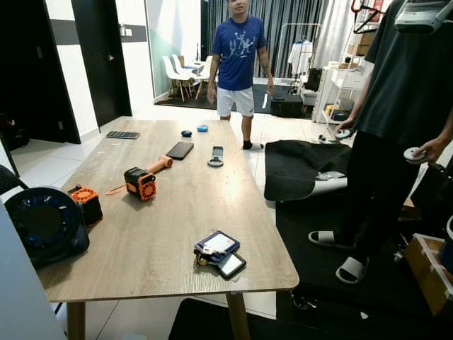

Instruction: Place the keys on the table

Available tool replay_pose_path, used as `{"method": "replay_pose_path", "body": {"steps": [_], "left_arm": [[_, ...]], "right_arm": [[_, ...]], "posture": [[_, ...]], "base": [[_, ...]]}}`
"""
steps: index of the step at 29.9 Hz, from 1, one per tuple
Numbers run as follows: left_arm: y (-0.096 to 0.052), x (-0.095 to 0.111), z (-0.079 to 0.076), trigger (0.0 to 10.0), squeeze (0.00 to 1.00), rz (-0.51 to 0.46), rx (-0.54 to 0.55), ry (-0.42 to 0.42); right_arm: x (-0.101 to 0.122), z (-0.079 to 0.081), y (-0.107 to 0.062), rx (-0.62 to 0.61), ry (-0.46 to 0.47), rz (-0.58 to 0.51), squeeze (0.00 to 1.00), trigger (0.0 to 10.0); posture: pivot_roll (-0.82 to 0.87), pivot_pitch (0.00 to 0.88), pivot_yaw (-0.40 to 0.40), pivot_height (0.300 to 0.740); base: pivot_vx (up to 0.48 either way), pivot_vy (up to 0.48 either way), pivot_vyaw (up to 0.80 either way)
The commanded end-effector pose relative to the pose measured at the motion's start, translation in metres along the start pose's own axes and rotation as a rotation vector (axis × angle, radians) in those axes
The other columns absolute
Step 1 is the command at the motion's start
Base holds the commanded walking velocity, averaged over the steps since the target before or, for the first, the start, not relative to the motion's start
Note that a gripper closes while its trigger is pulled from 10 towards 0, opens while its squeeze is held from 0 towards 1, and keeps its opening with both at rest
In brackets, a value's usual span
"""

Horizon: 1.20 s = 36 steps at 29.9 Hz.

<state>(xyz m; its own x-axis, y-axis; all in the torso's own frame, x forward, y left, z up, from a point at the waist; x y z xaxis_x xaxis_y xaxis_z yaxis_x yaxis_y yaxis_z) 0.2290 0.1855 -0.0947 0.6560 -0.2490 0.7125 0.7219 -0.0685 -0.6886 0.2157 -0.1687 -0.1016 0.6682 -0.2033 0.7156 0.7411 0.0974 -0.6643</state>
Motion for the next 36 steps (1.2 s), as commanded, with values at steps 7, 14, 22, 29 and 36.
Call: {"method": "replay_pose_path", "body": {"steps": [7, 14, 22, 29, 36], "left_arm": [[0.001, 0.002, -0.003, 10.0, 0.00, -0.001, -0.025, 0.042], [0.002, -0.001, -0.005, 10.0, 0.00, 0.026, -0.041, 0.054], [0.002, -0.002, -0.007, 10.0, 0.00, 0.040, -0.067, 0.091], [0.003, 0.002, -0.007, 10.0, 0.00, 0.037, -0.076, 0.107], [0.004, 0.008, -0.007, 10.0, 0.00, 0.008, -0.077, 0.121]], "right_arm": [[-0.005, -0.001, -0.002, -0.010, 0.009, 0.006, 0.00, 10.0], [-0.008, -0.003, -0.003, -0.020, 0.017, 0.007, 0.00, 10.0], [-0.011, -0.006, -0.005, -0.035, 0.035, 0.009, 0.00, 10.0], [-0.010, -0.011, -0.006, -0.057, 0.058, 0.004, 0.00, 10.0], [0.004, -0.049, -0.014, -0.203, 0.131, -0.074, 0.00, 10.0]], "posture": [[0.07, 0.000, 0.001, 0.740], [0.07, 0.000, 0.007, 0.740], [0.06, 0.000, 0.013, 0.740], [0.06, 0.000, 0.017, 0.740], [0.06, 0.000, 0.023, 0.740]], "base": [[0.000, -0.411, 0.00], [0.000, -0.137, 0.00], [0.000, 0.000, 0.00], [0.000, 0.000, 0.00], [0.000, 0.000, 0.00]]}}
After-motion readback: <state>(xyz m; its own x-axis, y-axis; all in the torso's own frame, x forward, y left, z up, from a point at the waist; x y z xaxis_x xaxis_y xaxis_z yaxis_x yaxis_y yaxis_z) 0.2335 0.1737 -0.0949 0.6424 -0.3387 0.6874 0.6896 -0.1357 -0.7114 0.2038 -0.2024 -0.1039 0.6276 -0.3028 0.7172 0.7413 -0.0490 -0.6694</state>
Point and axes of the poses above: a point about 5 cm out from each wrist's last joint towards the gripper, its own y axis pointing out of the wrist towards the gripper, its own x axis along the axis of the wrist's last joint, z = x × y, the point moved 4 cm from there along y, pointing out of the wrist towards the gripper, and after that the axes turned 11 degrees about y, right-handed, at the moved point
